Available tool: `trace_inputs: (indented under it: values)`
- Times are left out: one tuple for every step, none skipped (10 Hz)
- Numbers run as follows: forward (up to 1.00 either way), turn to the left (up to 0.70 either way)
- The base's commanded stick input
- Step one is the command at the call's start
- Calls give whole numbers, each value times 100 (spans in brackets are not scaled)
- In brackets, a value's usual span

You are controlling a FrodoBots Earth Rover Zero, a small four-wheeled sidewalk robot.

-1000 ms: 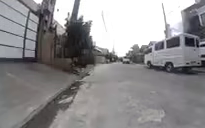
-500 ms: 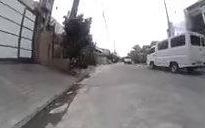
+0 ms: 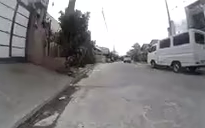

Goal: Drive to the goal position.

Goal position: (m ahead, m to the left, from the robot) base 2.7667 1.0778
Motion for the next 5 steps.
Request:
trace_inputs:
  values:
    - [67,0]
    - [67,0]
    - [67,0]
    - [67,0]
    - [67,0]
